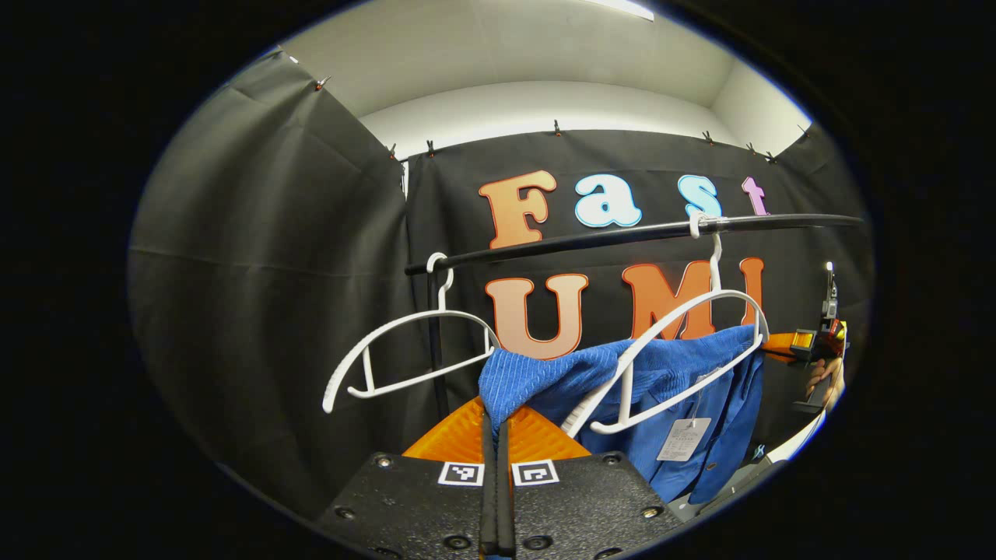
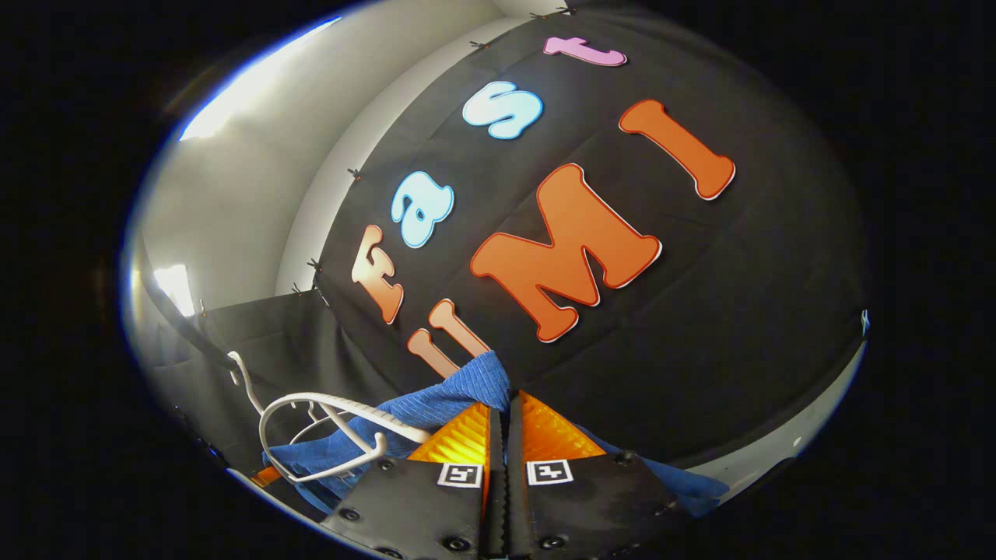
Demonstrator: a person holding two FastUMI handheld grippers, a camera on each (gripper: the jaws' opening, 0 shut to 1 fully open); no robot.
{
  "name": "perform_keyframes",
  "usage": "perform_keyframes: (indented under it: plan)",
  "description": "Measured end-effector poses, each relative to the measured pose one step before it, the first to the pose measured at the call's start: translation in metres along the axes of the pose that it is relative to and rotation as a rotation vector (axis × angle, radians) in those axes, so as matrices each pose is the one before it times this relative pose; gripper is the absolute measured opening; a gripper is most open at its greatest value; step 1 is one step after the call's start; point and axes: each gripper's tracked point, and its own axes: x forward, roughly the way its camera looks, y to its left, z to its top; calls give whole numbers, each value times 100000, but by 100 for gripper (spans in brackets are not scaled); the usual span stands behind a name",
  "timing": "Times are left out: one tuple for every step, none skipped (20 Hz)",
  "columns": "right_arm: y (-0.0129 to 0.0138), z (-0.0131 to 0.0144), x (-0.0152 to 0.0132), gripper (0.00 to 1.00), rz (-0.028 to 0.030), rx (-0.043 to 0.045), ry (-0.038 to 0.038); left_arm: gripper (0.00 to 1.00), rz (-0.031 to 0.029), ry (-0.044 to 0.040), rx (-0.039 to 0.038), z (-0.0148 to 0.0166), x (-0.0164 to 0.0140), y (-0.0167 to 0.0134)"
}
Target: Grasp the clothes on the hanger with both hands and then place them into the laundry hamper below.
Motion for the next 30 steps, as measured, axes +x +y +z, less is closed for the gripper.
perform_keyframes:
  plan:
    - [-144, -294, -352, 7, -683, -2080, -90, 0, -110, 353, -303, -330, -90, -15]
    - [-150, -287, -176, 7, -761, -2595, -35, 0, -130, 461, -254, -351, -51, -59]
    - [43, -217, -447, 7, -624, -2001, 56, 0, -219, 860, -547, -498, -83, -69]
    - [-73, -257, -235, 7, -613, -1126, 187, 0, -316, 769, -723, -409, -148, -175]
    - [-54, -233, -296, 7, -542, -273, 155, 0, -176, 675, -974, -348, -83, -59]
    - [-215, -241, -165, 7, -985, -121, 505, 0, -15, 614, -1015, -322, 118, 113]
    - [-535, -276, -173, 7, -1312, -272, 213, 0, 1487, 938, -367, -511, -44, 476]
    - [-374, -681, -281, 7, -991, -287, 790, 0, 1091, 1443, -340, -817, -159, 656]
    - [-376, -732, -606, 7, -1071, -695, 201, 0, 320, 2015, -1140, -1018, -174, 539]
    - [64, -747, -603, 7, 102, -1527, 161, 0, -1208, 2597, -2442, -1211, -68, -5]
    - [196, -530, -381, 7, -384, -2615, -304, 0, -281, 1482, -1339, -621, -14, -1]
    - [80, -400, -449, 7, -487, -2931, -436, 0, 347, 906, 350, -582, 167, 291]
    - [180, -339, -485, 7, 110, -1815, -142, 0, 936, 95, 1518, -415, -195, 280]
    - [377, -289, -470, 8, 640, -285, 35, 1, 374, -240, 1094, -527, -491, -47]
    - [283, -241, -723, 7, 687, 646, 78, 1, -252, -229, 169, -310, -319, -244]
    - [184, -228, -547, 7, 190, 403, 172, 0, -670, -251, -220, -197, -294, -411]
    - [-138, -393, -353, 7, -300, -279, 520, 0, 28, 30, 664, -192, -375, -263]
    - [-78, -502, -431, 7, -666, -1113, 787, 0, 143, -344, 1338, -259, -602, 18]
    - [151, -596, -606, 8, -498, -1677, 789, 0, -477, -582, 1439, -67, -515, -440]
    - [135, -724, -416, 7, -550, -1767, 1026, 0, -1071, -540, 1123, -101, -370, -869]
    - [138, -833, -313, 7, -253, -977, 1398, 0, -1544, -277, 881, -44, -118, -962]
    - [352, -715, -283, 8, 260, -63, 1428, 0, -1539, 181, 851, -295, -123, -860]
    - [619, -807, -633, 8, 418, 50, 1724, 0, -1105, 344, 504, -314, -217, -826]
    - [377, -695, -409, 7, 289, -548, 1289, 0, -1337, 80, 249, -254, -278, -850]
    - [364, -766, -511, 7, 160, -1474, 1025, 0, -1201, 80, 340, -236, -35, -856]
    - [234, -631, -218, 8, 28, -2177, 607, 0, -1136, 201, 515, -199, 53, -779]
    - [258, -525, -269, 8, -504, -2450, 464, 0, -1427, 504, 456, -387, 53, -933]
    - [208, -565, -307, 7, -441, -1781, 267, 0, -1504, 697, 70, -471, -105, -922]
    - [0, -260, -514, 8, -106, -1031, 343, 0, -1517, 592, -408, -333, 58, -923]
    - [121, -523, -345, 8, 80, -768, 558, 0, -1686, 689, -649, -267, 301, -1011]
